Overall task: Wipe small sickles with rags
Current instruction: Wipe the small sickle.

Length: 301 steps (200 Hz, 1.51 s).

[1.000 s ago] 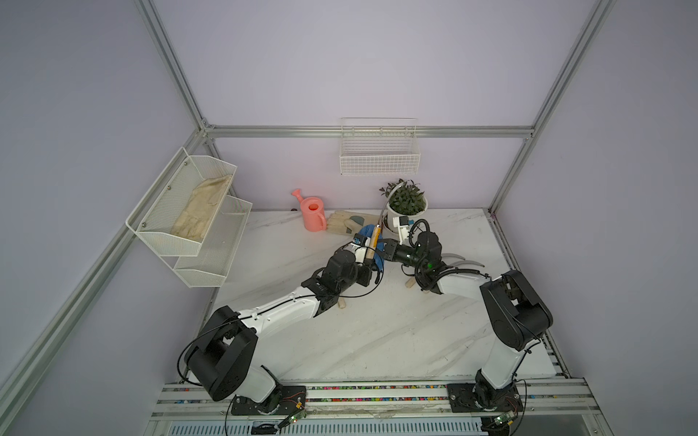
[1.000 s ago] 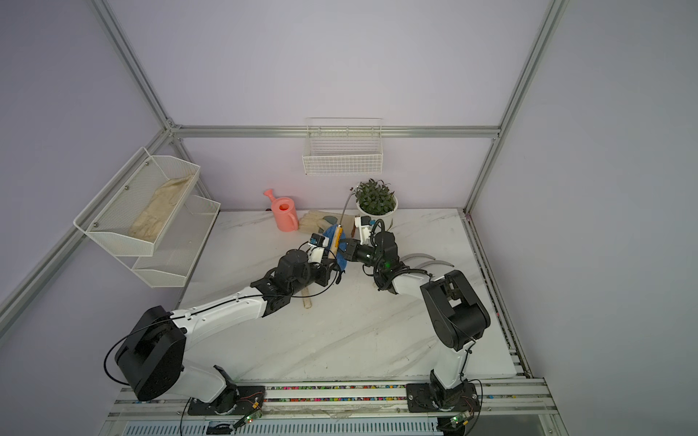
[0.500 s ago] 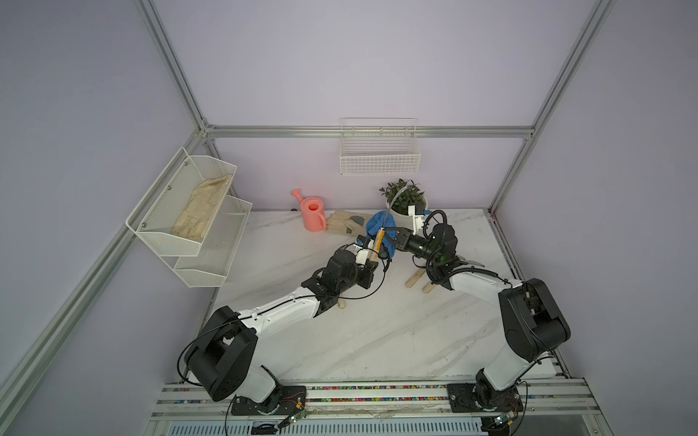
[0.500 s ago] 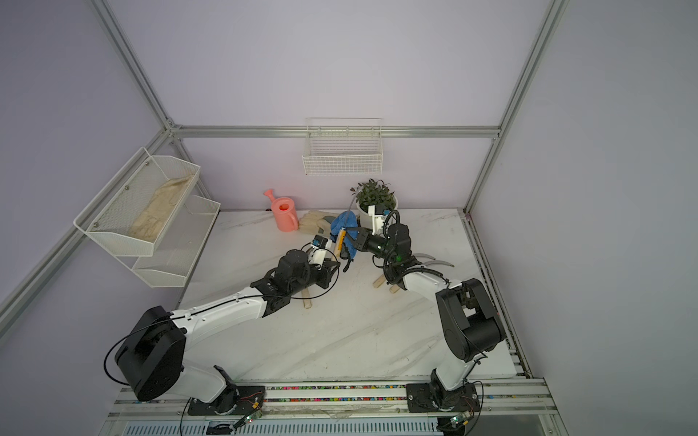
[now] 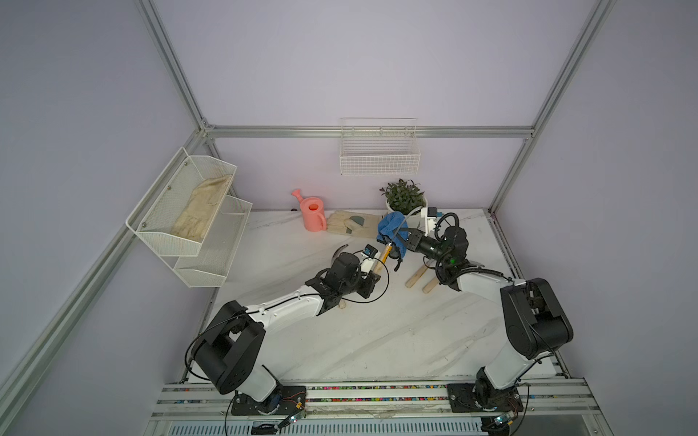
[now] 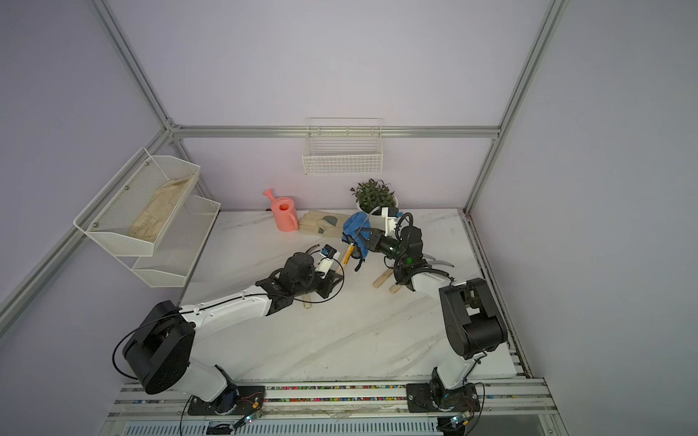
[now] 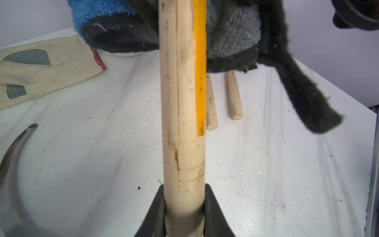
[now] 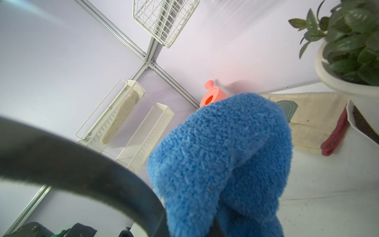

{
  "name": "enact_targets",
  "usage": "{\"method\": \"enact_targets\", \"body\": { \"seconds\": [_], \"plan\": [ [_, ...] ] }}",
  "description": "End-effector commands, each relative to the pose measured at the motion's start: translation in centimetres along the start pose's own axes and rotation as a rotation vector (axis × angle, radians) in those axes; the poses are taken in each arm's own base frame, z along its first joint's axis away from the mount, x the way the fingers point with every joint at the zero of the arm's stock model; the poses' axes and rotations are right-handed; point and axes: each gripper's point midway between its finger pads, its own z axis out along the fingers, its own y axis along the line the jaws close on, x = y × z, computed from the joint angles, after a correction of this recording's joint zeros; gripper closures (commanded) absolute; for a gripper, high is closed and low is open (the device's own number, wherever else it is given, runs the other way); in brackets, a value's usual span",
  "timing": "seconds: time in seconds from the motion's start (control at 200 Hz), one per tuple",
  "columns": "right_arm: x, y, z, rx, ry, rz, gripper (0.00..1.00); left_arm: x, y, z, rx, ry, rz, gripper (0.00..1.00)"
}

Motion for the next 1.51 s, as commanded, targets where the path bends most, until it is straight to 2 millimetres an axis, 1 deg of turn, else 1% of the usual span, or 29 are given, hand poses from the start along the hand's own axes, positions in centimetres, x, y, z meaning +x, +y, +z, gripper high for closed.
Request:
{"method": "enact_targets", "body": {
  "seconds": [0.0,0.135,0.255,0.33,0.475,0.535,0.6,0.685,0.78,0.91,1.0,1.15,1.245,1.385,1.5],
  "plan": [
    [-0.6,2.0,-0.5,-0.087,-0.02,-0.036,1.0,-2.5,-0.5,0.0,0.016,-0.028,0.029,1.0],
    [0.4,1.6,-0.4,-0.118,-0.001,0.0,1.0,-2.4,-0.2,0.4,0.001,-0.02,0.029,1.0],
    [0.8,1.3,-0.2,-0.131,0.006,0.033,1.0,-2.4,1.5,0.6,-0.097,-0.022,0.017,1.0],
    [1.1,0.7,0.0,-0.128,0.013,0.063,1.0,-2.4,2.3,0.6,-0.153,-0.024,0.014,1.0],
    [2.0,0.4,0.2,-0.17,0.031,0.107,1.0,-2.6,3.0,0.4,-0.212,-0.037,0.017,1.0],
    [2.3,0.0,0.2,-0.172,0.031,0.124,1.0,-2.7,3.5,0.3,-0.248,-0.04,0.019,1.0],
    [2.5,-0.2,0.2,-0.173,0.032,0.132,1.0,-2.6,3.5,0.4,-0.264,-0.039,0.03,1.0],
    [2.2,-0.1,0.4,-0.179,0.03,0.129,1.0,-2.5,2.8,0.8,-0.248,-0.03,0.054,1.0],
    [1.3,0.3,0.4,-0.188,0.017,0.129,1.0,-2.4,2.6,1.0,-0.259,-0.022,0.065,1.0],
    [-1.8,1.0,-0.7,-0.203,-0.028,0.133,1.0,-2.5,2.8,1.1,-0.274,-0.02,0.066,1.0],
    [-4.2,1.9,-1.7,-0.218,-0.066,0.121,1.0,-2.4,2.7,1.1,-0.273,-0.016,0.067,1.0],
    [-7.1,2.5,-2.9,-0.245,-0.102,0.144,1.0,-2.4,2.6,1.0,-0.263,-0.018,0.066,1.0],
    [-8.1,2.9,-3.5,-0.257,-0.122,0.145,1.0,-2.4,2.3,1.0,-0.246,-0.017,0.067,1.0],
    [-9.0,3.2,-4.1,-0.258,-0.141,0.141,1.0,-2.5,1.9,0.8,-0.227,-0.025,0.065,1.0],
    [-9.8,3.6,-5.0,-0.256,-0.165,0.129,1.0,-2.4,2.0,0.8,-0.226,-0.022,0.065,1.0]
  ]
}}
